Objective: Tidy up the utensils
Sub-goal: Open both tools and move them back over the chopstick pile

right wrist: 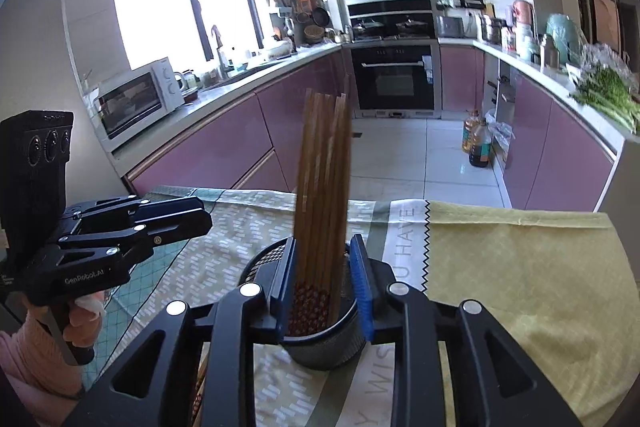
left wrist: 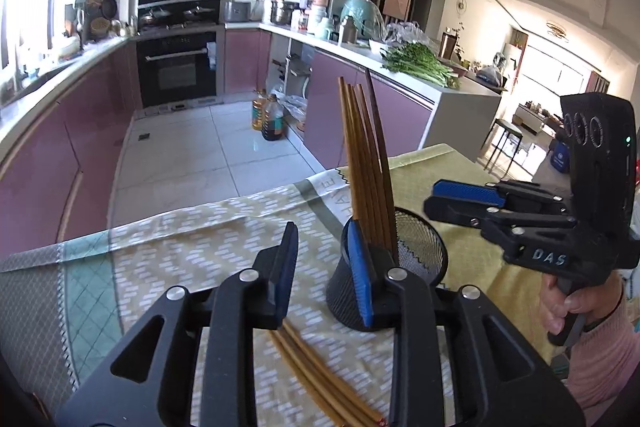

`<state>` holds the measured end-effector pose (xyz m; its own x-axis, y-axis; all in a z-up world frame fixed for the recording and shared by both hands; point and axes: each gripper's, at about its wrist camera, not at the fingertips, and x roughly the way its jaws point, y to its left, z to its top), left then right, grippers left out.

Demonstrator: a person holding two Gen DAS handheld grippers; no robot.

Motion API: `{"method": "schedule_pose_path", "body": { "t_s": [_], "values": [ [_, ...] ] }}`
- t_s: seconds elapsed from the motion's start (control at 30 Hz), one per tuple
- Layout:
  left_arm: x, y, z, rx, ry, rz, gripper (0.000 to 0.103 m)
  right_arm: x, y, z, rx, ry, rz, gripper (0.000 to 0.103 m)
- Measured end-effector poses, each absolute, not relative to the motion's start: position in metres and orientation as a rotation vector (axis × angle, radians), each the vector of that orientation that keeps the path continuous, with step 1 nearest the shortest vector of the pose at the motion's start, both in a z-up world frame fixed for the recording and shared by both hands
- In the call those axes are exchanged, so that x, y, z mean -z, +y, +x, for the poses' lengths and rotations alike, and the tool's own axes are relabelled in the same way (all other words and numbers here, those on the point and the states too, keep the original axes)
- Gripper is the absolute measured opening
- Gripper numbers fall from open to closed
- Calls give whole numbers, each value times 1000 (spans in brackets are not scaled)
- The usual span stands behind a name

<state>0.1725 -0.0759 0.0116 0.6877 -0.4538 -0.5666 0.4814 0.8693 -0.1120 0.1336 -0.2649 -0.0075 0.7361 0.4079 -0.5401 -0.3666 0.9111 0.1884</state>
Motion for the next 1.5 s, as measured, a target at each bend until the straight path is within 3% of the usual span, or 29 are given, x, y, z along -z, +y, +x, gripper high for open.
{"method": "schedule_pose_path", "body": {
  "t_s": [0.27,0.63,1.5],
  "values": [
    [20,-49,121,466,621,141,43,19,-237,87,-573,612,10,37],
    [81,-32,103,436,783,115,43,91,-190,84,-612,831,-45,37],
    [100,-45,113,461,861,91,43,104,-181,85,-556,876,-79,36]
  ]
}}
